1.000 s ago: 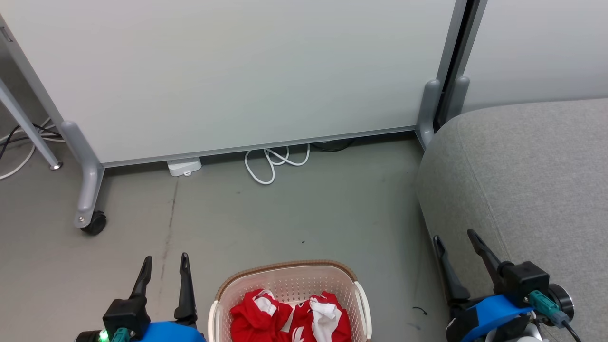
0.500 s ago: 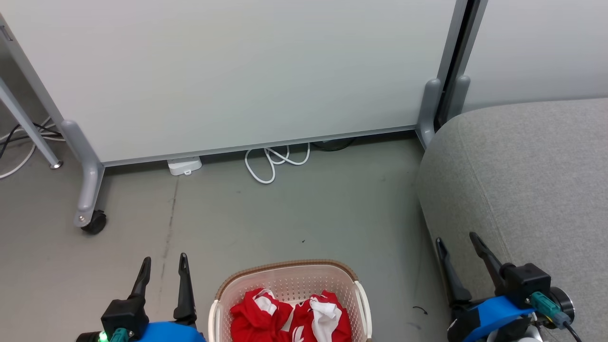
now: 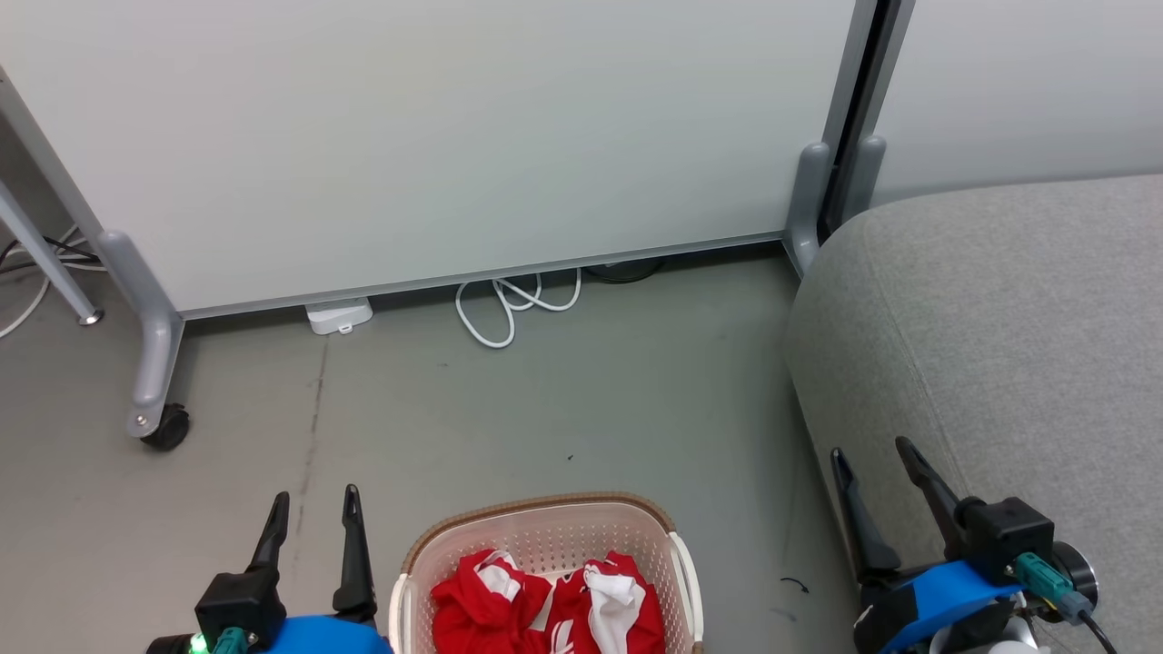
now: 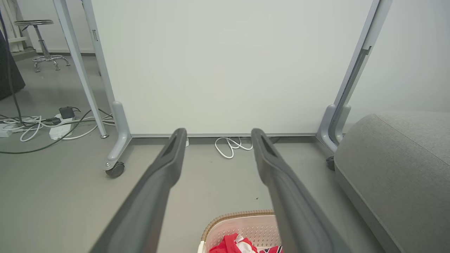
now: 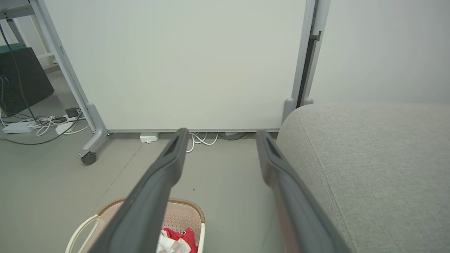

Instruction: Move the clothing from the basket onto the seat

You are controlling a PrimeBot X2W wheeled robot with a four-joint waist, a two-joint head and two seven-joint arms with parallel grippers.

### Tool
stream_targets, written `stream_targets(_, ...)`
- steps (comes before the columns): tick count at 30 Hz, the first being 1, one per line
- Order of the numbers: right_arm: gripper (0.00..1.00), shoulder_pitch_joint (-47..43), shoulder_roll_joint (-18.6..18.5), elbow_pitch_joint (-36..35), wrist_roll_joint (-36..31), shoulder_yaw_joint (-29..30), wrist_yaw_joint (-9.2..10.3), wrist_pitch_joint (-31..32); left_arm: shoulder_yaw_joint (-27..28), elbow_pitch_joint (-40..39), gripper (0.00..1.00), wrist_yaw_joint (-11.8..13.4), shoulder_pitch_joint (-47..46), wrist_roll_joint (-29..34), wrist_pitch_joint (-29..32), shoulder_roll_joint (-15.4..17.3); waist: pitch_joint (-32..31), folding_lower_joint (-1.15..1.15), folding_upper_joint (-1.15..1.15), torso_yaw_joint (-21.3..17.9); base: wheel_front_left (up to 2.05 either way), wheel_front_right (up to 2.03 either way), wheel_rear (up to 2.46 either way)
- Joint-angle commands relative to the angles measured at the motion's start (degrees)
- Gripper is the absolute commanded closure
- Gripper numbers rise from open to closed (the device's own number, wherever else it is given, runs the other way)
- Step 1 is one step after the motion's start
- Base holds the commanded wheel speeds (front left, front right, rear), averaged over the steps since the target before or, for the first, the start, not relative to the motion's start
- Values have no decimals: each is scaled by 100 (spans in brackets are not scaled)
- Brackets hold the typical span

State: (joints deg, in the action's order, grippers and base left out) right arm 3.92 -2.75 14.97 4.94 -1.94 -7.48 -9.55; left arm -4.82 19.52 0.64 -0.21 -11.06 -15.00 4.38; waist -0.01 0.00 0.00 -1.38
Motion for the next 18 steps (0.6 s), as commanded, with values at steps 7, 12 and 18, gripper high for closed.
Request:
stream_targets(7,0,120,-24,-110,-9,-136,-3,27,-77,180,0,-41,-260,-47,59,48,223,0,0,-260,0,0,0)
stream_targets(12,0,222,-23,-195,5,-244,-3,7,-139,455,0,-104,-529,-77,186,88,545,0,0,-628,0,0,0)
stream_targets(18,0,365,-21,-262,79,-337,-3,-66,-155,1050,0,-50,-992,-94,433,143,1100,0,0,-1098,0,0,0)
